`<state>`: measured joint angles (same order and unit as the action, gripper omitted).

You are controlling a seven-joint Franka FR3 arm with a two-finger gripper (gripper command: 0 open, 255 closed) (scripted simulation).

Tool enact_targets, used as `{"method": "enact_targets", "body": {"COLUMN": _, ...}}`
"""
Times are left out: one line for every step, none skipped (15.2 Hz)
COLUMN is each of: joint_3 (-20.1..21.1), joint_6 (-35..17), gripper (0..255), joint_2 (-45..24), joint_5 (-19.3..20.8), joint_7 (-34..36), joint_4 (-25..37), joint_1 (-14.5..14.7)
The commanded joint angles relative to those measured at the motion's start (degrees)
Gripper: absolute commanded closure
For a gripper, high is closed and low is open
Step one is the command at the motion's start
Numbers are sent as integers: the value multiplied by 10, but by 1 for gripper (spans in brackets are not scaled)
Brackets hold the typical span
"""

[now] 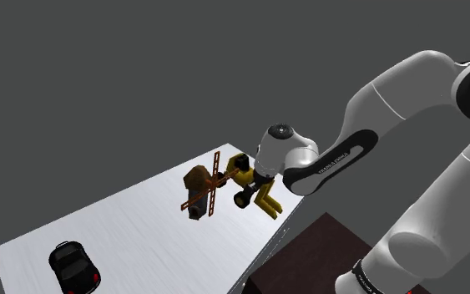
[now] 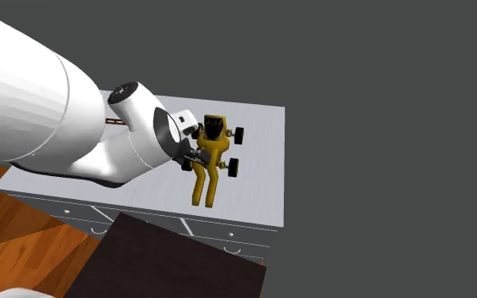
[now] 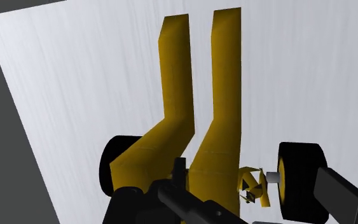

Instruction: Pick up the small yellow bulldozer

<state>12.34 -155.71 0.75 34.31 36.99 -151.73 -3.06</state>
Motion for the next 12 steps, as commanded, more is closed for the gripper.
{"method": "enact_targets", "body": {"joint_3": 10, "joint_6": 1, "gripper": 255, "joint_2": -4, "joint_5": -42, "joint_7": -31, "joint_4": -13, "joint_1": 12}}
{"method": "enact_targets", "body": {"joint_3": 10, "joint_6": 8, "gripper": 255, "joint_2": 6, "joint_5": -55, "joint_7": -43, "joint_4": -14, "joint_1": 14}}
{"method": "enact_targets", "body": {"joint_3": 10, "joint_6": 15, "gripper": 255, "joint_2": 15, "joint_5": -68, "joint_7": -53, "joint_4": -15, "joint_1": 16}}
{"method": "enact_targets", "body": {"joint_3": 10, "joint_6": 22, "gripper": 255, "joint_2": 24, "joint_5": -81, "joint_7": -64, "joint_4": -15, "joint_1": 18}}
{"method": "enact_targets", "body": {"joint_3": 10, "joint_6": 29, "gripper": 255, "joint_2": 33, "joint_5": -92, "joint_7": -73, "joint_4": -15, "joint_1": 21}}
{"method": "enact_targets", "body": {"joint_3": 9, "joint_6": 37, "gripper": 255, "joint_2": 42, "joint_5": -103, "joint_7": -83, "joint_4": -15, "joint_1": 24}}
{"method": "enact_targets", "body": {"joint_3": 9, "joint_6": 45, "gripper": 255, "joint_2": 51, "joint_5": -113, "joint_7": -91, "joint_4": -15, "joint_1": 26}}
{"method": "enact_targets", "body": {"joint_3": 8, "joint_6": 53, "gripper": 255, "joint_2": 59, "joint_5": -123, "joint_7": -100, "joint_4": -15, "joint_1": 29}}
{"method": "enact_targets", "body": {"joint_3": 7, "joint_6": 61, "gripper": 255, "joint_2": 68, "joint_5": -132, "joint_7": -108, "joint_4": -14, "joint_1": 32}}
{"method": "enact_targets", "body": {"joint_3": 6, "joint_6": 69, "gripper": 255, "joint_2": 76, "joint_5": -140, "joint_7": -115, "joint_4": -13, "joint_1": 34}}
{"method": "enact_targets", "body": {"joint_3": 6, "joint_6": 70, "gripper": 255, "joint_2": 77, "joint_5": -141, "joint_7": -116, "joint_4": -13, "joint_1": 35}}
{"method": "enact_targets", "body": {"joint_3": 5, "joint_6": 70, "gripper": 255, "joint_2": 77, "joint_5": -141, "joint_7": -116, "joint_4": -13, "joint_1": 35}}
